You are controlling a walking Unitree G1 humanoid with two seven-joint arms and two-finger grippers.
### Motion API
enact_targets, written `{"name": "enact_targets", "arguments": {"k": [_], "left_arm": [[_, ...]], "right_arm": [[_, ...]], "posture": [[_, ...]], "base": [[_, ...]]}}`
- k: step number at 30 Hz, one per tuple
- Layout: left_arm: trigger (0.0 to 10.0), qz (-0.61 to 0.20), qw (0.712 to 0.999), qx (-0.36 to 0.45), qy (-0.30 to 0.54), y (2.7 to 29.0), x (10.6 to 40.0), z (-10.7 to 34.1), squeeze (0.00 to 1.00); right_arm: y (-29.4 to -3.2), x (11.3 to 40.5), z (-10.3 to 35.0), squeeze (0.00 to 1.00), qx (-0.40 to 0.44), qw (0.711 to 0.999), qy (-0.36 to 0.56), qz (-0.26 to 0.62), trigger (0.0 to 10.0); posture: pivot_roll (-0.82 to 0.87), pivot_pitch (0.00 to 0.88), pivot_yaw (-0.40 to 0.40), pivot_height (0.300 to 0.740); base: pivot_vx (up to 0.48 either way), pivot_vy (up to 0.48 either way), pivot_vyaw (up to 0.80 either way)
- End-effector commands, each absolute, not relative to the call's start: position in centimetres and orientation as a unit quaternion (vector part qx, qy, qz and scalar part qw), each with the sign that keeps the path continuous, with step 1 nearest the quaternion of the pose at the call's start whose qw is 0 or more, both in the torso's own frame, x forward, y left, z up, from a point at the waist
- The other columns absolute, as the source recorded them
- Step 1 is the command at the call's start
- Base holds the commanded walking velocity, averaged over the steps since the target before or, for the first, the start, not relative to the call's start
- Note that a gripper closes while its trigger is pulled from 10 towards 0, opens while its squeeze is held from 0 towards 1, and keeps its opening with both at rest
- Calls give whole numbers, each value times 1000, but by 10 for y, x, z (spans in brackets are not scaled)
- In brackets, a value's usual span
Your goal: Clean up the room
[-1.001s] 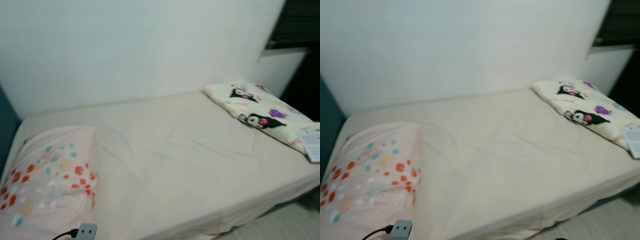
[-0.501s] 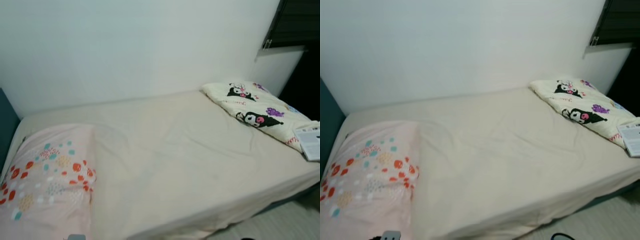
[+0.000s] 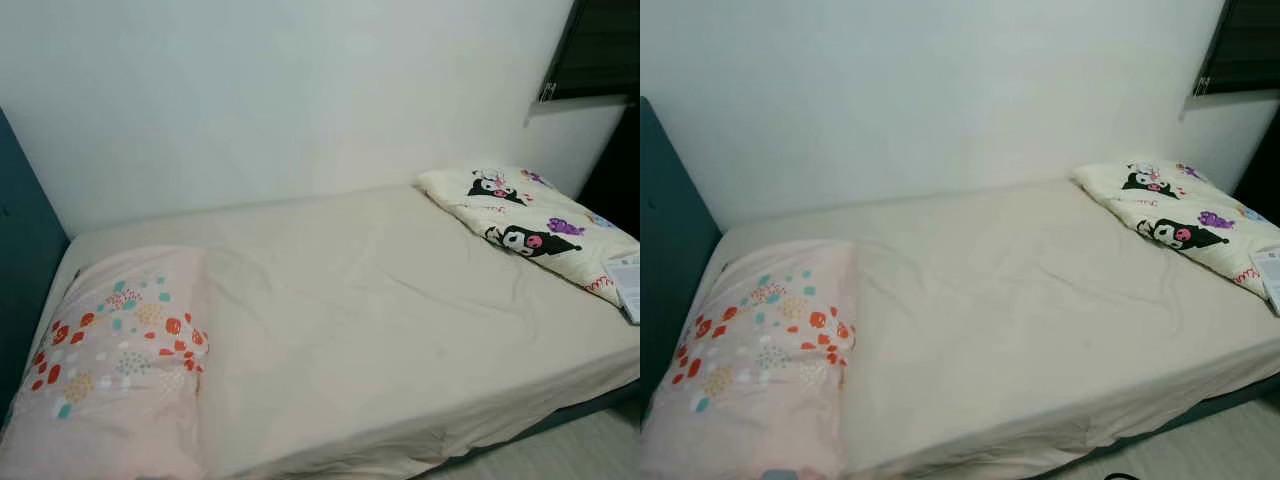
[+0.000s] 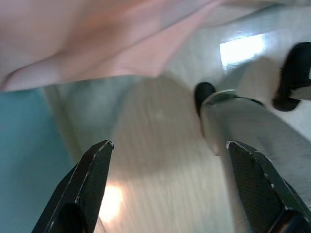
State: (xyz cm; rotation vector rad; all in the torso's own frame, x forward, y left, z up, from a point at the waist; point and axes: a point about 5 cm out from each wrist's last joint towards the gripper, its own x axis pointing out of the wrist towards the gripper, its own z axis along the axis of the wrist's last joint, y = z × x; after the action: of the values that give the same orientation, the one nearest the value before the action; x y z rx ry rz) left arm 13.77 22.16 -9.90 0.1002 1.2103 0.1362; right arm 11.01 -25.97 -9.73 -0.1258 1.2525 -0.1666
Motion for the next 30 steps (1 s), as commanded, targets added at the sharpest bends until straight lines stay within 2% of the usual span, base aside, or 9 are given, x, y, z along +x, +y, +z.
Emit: {"name": "enact_targets", "arguments": {"k": [1, 18, 25, 30], "left_arm": [[10000, 60, 815, 45, 575, 217, 136, -100, 0], [10000, 55, 812, 40, 580, 206, 139, -101, 0], [10000, 54, 810, 39, 583, 208, 137, -102, 0], [10000, 52, 809, 40, 583, 208, 137, -102, 0]], "right_arm": [[-260, 113, -96, 0, -60, 808, 580, -77, 10000], [-259, 114, -96, 0, -49, 816, 571, -76, 10000], [-259, 113, -96, 0, -48, 815, 572, -79, 10000], [-260, 112, -96, 0, -51, 811, 576, -89, 10000]], "posture": [[-2, 0, -47, 740], [-5, 0, -45, 740], [-13, 0, -40, 740], [-18, 0, -36, 740]], "base": [[0, -472, 0], [0, -478, 0], [0, -480, 794], [0, -480, 259]]}}
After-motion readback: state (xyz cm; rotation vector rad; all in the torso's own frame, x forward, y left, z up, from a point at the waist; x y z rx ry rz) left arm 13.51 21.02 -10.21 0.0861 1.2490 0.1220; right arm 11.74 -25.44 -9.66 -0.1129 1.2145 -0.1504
